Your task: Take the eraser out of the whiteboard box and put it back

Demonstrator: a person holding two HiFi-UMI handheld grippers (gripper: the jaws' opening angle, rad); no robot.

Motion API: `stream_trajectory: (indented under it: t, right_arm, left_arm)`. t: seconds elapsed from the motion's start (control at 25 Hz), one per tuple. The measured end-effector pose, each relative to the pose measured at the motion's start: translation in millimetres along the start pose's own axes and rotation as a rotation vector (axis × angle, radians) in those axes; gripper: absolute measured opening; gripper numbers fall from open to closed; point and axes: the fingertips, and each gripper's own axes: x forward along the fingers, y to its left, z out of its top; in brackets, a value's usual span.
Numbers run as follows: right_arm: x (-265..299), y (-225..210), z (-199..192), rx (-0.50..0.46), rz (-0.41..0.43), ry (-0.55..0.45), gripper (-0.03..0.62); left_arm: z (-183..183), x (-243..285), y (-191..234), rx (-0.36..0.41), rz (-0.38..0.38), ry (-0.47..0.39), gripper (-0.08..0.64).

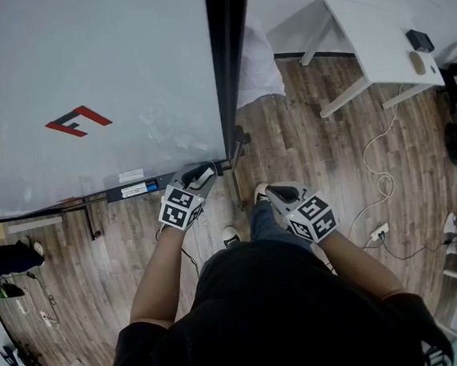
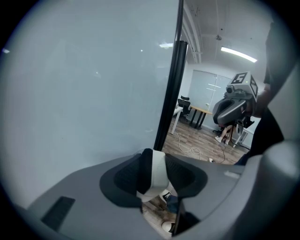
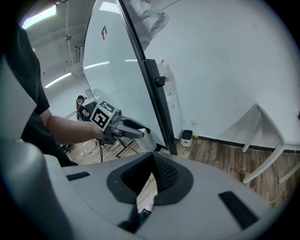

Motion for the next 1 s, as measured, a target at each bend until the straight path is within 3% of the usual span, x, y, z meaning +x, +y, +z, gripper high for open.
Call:
stream_trajectory:
  t: [1.0]
  right_arm:
    - [-13, 15, 6, -0.025, 0.004, -0.039, -0.006]
  left_arm:
    - [36, -30, -6, 0.020, 0.024, -0.067, 0.158]
